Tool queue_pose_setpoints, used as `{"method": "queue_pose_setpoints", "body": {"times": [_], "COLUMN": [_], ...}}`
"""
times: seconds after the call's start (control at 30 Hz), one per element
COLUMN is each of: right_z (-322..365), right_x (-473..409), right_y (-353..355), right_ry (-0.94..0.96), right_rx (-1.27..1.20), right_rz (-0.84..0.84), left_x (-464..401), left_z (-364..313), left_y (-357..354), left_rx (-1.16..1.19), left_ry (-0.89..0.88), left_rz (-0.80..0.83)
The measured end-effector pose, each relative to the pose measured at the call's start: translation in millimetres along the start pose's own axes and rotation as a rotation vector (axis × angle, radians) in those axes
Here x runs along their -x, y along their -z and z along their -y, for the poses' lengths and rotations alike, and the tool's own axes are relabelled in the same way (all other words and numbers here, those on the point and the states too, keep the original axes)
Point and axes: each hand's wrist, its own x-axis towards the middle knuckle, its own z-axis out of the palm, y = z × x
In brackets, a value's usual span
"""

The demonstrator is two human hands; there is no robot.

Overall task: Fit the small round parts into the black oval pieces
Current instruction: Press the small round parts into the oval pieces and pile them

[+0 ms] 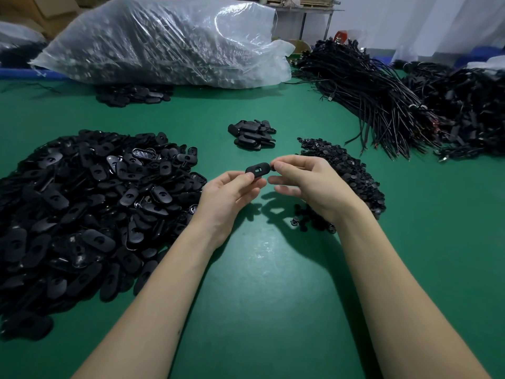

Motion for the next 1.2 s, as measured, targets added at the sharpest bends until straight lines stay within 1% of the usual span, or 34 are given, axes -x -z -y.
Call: {"method": "queue_pose_setpoints", "body": {"times": [0.07,0.13,0.27,0.37,0.43,0.57,0.67,0.77,0.87,1.2], "right_z": [2,3,8,9,7,7,6,8,12,26], "right_x": [1,0,-1,-2,-2,0,1,2,5,12], "right_y": [-1,-2,-7,-13,-14,-11,-10,-9,-8,-10], "right_ry": [0.017,0.067,0.218,0.234,0.228,0.223,0.202,0.121,0.079,0.079], "right_rx": [-0.014,0.029,0.249,0.413,0.462,0.344,0.266,0.236,0.238,0.275], "right_rz": [0.029,0.02,0.004,0.052,0.06,0.033,-0.025,-0.049,-0.068,-0.173], "left_x": [1,2,3,4,4,1,-1,-1,0,0], "left_z": [1,2,7,8,8,9,11,11,10,8], "left_y": [0,-1,-3,-4,-4,-3,-2,-2,-4,-3], "left_rx": [-0.04,-0.133,-0.373,-0.42,-0.409,-0.386,-0.311,-0.201,-0.133,-0.026], "left_ry": [-0.003,-0.036,-0.107,-0.137,-0.137,-0.137,-0.178,-0.175,-0.161,-0.15], "left_rz": [0.03,0.056,0.091,0.119,0.126,0.071,0.0,-0.04,-0.035,-0.038]}}
